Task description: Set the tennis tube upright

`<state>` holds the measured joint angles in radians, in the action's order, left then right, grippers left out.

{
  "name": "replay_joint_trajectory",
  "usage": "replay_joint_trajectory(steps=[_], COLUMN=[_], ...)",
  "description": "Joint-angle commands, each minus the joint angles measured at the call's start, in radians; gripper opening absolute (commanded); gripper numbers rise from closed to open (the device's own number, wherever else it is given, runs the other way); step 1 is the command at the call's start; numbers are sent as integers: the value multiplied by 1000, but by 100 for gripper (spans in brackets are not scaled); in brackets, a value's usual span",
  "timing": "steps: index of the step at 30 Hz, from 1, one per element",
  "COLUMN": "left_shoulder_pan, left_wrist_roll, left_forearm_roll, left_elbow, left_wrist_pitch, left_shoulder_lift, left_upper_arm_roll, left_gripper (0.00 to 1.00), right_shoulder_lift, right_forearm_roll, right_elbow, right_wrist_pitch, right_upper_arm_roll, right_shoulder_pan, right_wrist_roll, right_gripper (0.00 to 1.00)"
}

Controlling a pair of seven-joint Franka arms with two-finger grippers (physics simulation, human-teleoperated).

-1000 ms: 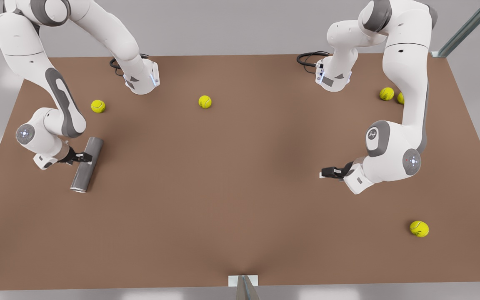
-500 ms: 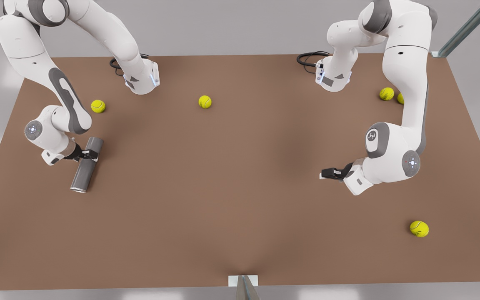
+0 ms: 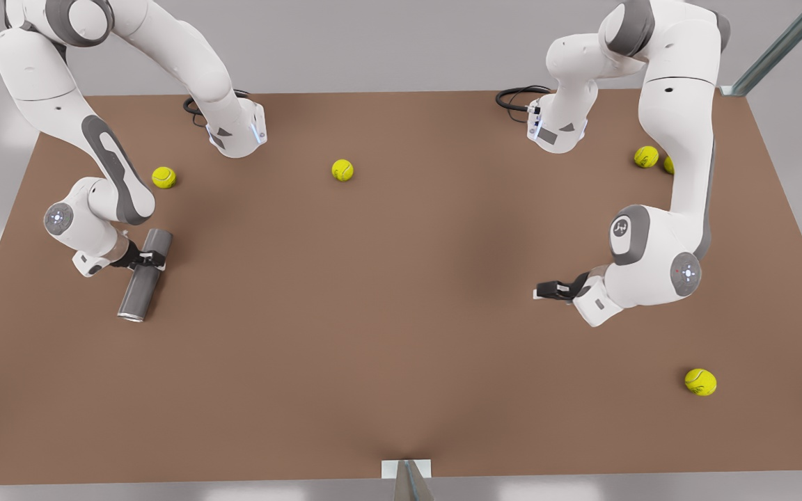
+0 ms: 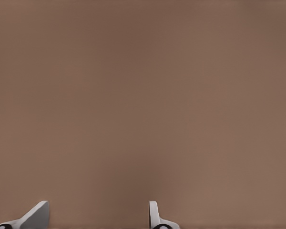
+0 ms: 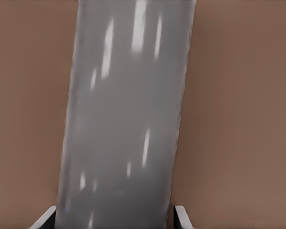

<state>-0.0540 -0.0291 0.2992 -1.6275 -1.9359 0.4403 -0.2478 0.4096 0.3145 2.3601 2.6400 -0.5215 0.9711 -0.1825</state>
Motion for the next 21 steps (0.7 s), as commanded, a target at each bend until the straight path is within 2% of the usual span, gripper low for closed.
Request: replay_joint_trajectory(steps=[1, 21], left_shoulder_pan=[0, -1], left_wrist_roll=[0, -2], left_forearm_roll=[0, 0], left_elbow=[0, 1], left_wrist_pitch=[-2, -5], left_shoulder_lift=[0, 8], left_upper_arm_roll=[1, 1], left_gripper=[99, 99], right_shoulder_lift=[0, -2], right_forearm_roll=[0, 5], right_elbow=[1, -1], right_wrist_pitch=[0, -3], right_upper_arm_roll=[0, 0], right_shoulder_pan=[0, 0], right_wrist_roll=[0, -5], right_gripper=[82, 77])
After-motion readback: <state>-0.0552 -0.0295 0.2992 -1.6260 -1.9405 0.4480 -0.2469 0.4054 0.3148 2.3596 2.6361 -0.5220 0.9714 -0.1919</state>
